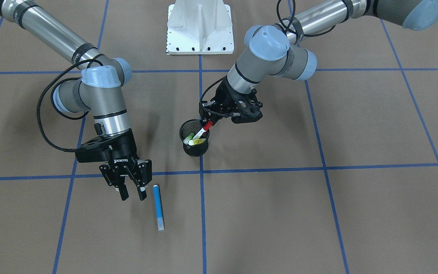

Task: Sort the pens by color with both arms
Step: 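Lower the blue marker onto the table farther from the robot and release, then withdraw the right gripper while the left gripper positions over the cup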

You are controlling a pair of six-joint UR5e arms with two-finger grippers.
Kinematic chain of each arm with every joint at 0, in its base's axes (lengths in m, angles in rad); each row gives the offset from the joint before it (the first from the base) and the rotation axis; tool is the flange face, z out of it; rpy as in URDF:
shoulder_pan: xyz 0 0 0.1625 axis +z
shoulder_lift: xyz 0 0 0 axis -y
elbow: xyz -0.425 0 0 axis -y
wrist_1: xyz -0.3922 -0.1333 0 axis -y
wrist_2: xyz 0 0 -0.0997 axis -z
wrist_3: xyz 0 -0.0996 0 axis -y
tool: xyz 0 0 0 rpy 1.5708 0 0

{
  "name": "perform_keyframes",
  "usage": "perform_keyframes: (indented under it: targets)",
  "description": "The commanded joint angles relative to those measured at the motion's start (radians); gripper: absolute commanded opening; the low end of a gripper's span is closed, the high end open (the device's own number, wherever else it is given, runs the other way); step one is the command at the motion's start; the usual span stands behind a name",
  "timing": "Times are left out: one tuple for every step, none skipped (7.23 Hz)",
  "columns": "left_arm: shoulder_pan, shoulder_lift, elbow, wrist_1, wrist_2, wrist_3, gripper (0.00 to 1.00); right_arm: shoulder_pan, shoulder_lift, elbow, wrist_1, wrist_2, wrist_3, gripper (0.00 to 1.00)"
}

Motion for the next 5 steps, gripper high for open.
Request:
perform_keyframes:
  targets:
    - [0.0,0.0,-0.003,0.0,0.013,0.0,0.32,0.173,-0.031,0.025,-0.012,0.398,-0.008,1.0]
    - [0.0,-0.001,-0.003,0.0,0.016,0.0,0.32,0.265,-0.038,0.025,-0.052,0.587,-0.045,1.0]
    - [0.0,0.0,-0.005,-0.002,0.016,0.0,0.33,0.345,-0.034,0.032,-0.128,0.737,-0.086,1.0]
    - [0.0,0.0,-0.003,-0.002,0.018,0.002,0.38,0.408,-0.019,0.037,-0.246,0.853,-0.179,1.0]
    - [0.0,-0.001,-0.003,-0.002,0.022,0.002,0.38,0.449,-0.037,0.049,-0.41,0.928,-0.303,1.0]
